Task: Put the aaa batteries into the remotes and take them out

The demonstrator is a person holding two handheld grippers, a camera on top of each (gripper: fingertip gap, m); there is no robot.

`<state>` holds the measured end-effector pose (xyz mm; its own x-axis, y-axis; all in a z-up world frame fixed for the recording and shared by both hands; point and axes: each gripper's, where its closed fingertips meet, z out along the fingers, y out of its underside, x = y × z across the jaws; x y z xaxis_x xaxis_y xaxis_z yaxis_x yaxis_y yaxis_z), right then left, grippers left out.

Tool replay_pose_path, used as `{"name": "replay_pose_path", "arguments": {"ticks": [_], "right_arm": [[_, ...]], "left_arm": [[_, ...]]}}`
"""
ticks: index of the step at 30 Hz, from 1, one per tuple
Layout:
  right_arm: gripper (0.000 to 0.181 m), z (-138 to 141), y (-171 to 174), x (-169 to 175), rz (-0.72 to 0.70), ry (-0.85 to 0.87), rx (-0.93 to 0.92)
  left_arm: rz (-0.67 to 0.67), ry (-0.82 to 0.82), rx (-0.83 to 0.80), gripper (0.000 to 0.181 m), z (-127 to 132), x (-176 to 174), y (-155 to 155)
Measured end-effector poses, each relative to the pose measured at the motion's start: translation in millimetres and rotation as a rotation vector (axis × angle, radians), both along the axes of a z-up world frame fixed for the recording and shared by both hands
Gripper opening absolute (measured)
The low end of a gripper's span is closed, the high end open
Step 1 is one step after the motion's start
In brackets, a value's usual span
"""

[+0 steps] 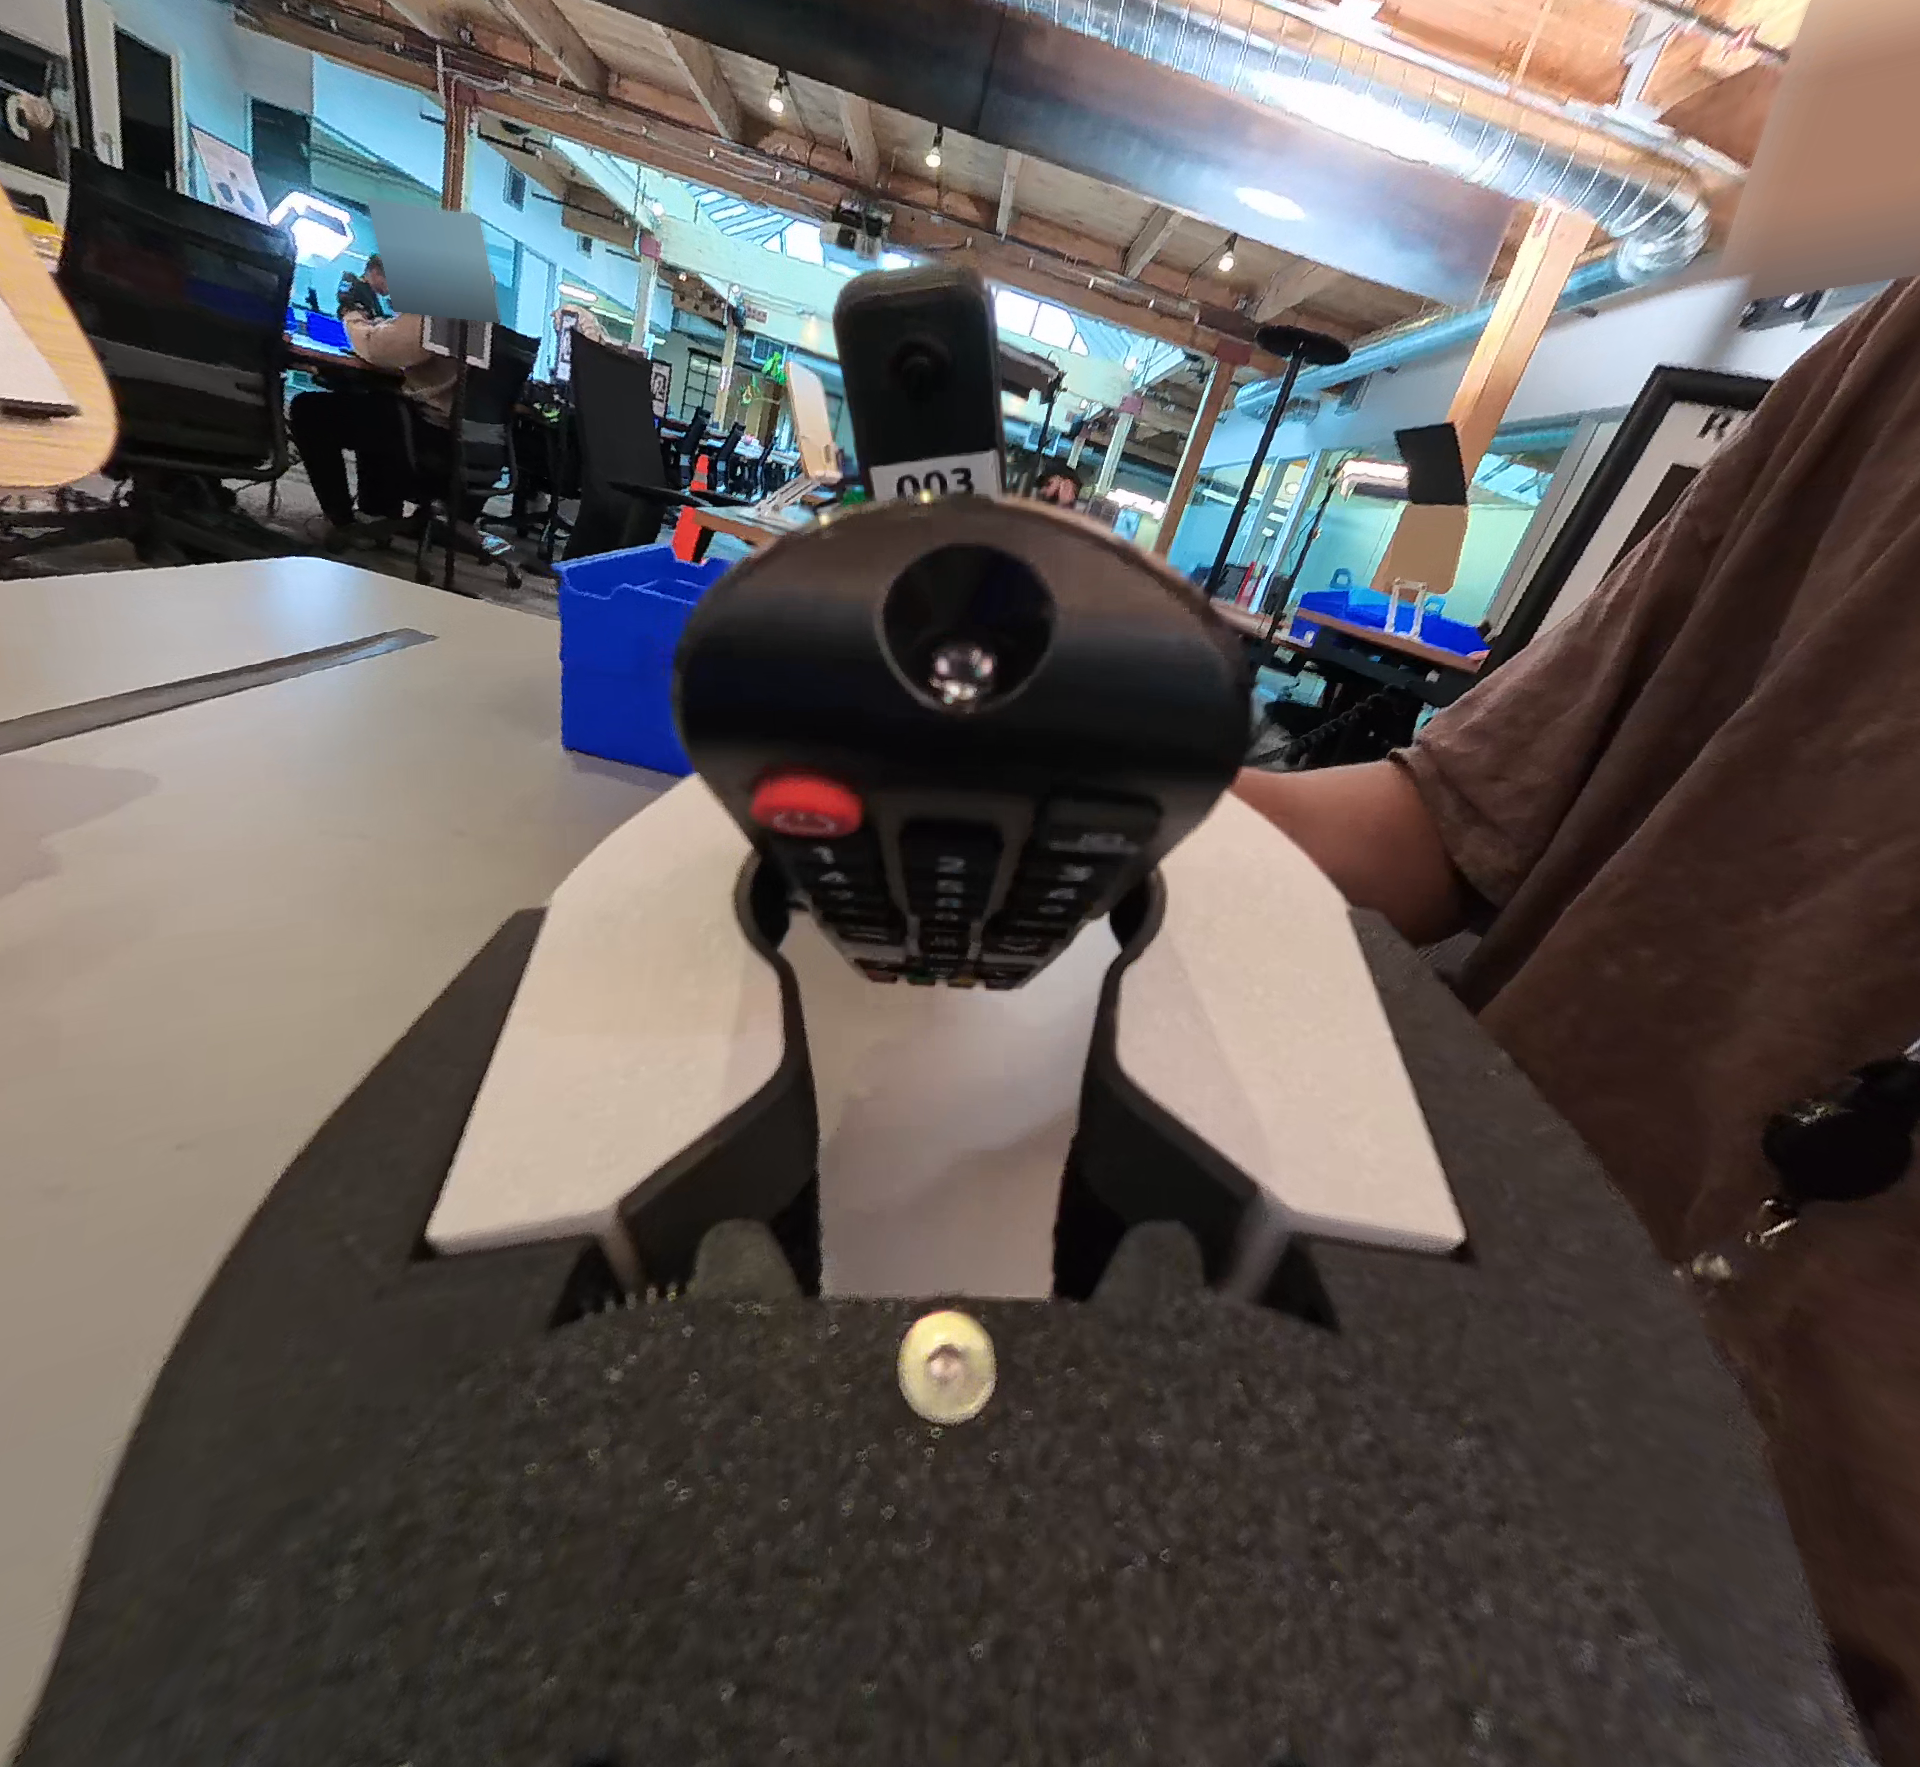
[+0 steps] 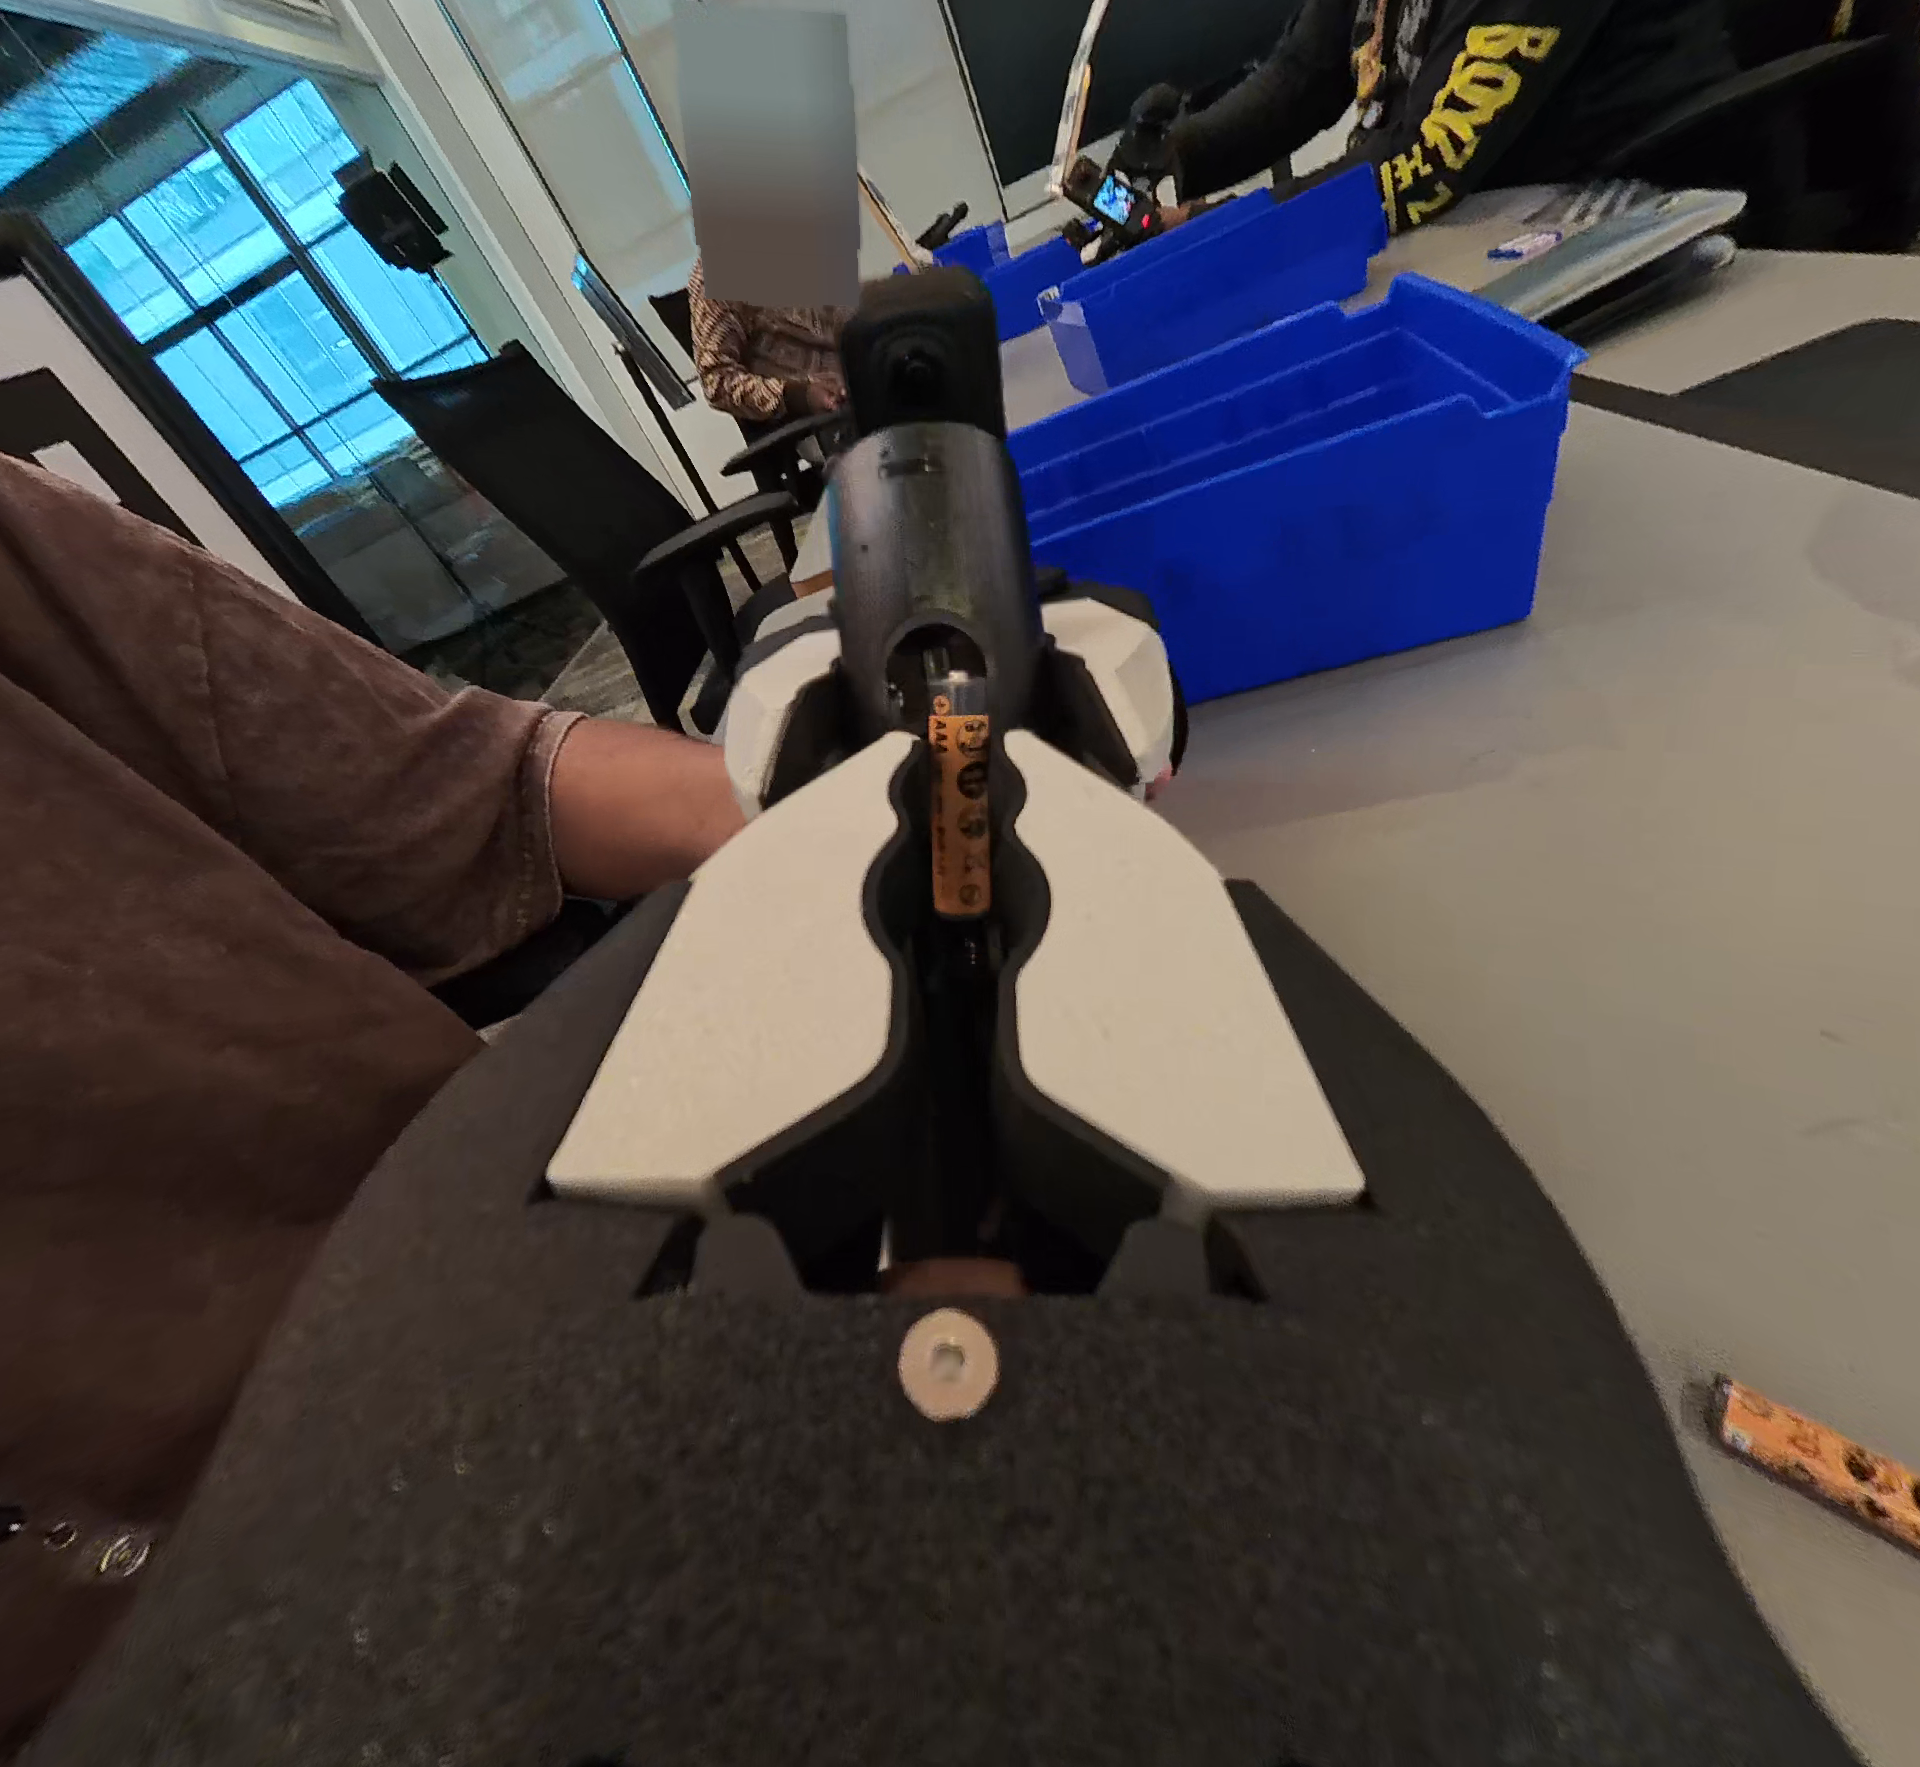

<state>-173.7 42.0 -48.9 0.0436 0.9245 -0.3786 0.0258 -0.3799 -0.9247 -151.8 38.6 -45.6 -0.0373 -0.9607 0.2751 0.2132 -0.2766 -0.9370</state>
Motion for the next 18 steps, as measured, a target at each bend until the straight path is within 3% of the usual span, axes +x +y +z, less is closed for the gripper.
{"name": "replay_pose_path", "arguments": {"ticks": [9, 18], "right_arm": [[0.01, 4.2, -1.4, -14.9, 0.0, -0.09, 0.084], [0.01, -5.2, -5.9, -7.4, 0.044, -0.117, -0.005]], "left_arm": [[-0.039, -0.071, -0.065, 0.061, 4.7, -3.4, 0.4], [-0.035, -0.061, -0.064, 0.06, 3.7, -5.8, 0.2]]}}
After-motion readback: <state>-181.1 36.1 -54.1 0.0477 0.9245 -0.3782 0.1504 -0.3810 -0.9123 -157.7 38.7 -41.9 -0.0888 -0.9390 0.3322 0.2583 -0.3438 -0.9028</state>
